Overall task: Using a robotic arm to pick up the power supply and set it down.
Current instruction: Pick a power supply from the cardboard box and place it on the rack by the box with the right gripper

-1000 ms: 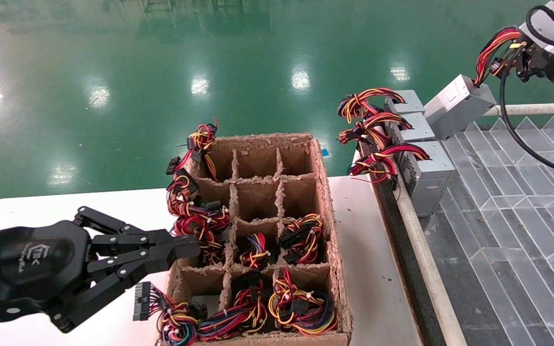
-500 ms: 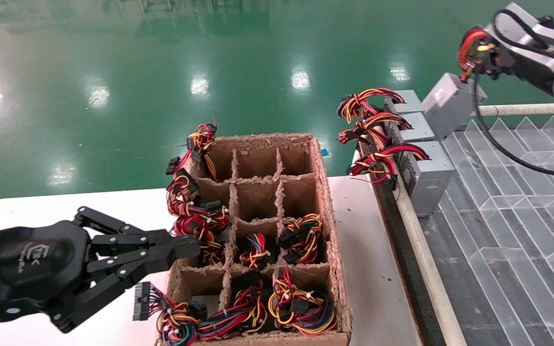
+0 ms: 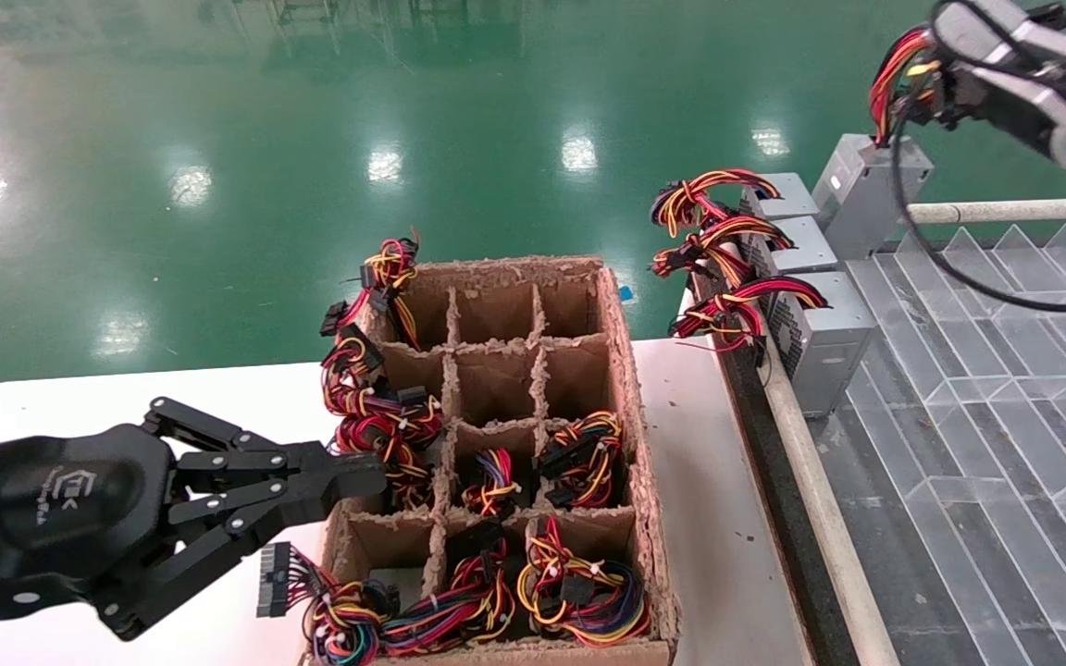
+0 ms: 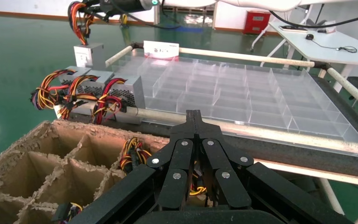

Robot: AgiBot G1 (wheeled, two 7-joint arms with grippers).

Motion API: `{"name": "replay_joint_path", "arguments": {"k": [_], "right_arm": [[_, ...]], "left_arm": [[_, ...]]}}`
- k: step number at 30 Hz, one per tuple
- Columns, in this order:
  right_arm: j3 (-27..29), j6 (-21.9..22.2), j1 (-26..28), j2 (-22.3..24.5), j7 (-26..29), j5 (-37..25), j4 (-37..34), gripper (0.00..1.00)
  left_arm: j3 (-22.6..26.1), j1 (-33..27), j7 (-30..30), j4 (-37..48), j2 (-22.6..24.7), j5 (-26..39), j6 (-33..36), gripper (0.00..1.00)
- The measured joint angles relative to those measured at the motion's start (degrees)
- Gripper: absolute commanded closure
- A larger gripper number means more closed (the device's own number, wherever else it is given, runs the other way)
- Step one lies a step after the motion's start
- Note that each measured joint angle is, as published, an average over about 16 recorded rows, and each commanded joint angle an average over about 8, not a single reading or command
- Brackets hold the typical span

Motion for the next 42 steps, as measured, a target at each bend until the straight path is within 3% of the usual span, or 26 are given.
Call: {"name": "replay_joint_path", "arguments": {"k": [22,31,42], "right_arm": [[-1.0,-2.6,0.0,0.0,1.1,-1.1,1.7,1.00],[-2.0,-1.9,-0.5,-0.6,3.2,-2.6,2.6,1.00],[-2.9,-2.1,-1.6,2.1,7.2,-4.7,5.7,1.00]], "left_arm": [[0.0,0.0,0.0,0.0,0.0,0.0,0.0,1.00],[0.0,0.0,0.0,0.0,0.0,0.0,0.0,1.00],[0.0,0.0,0.0,0.0,0.0,0.0,0.0,1.00]]}}
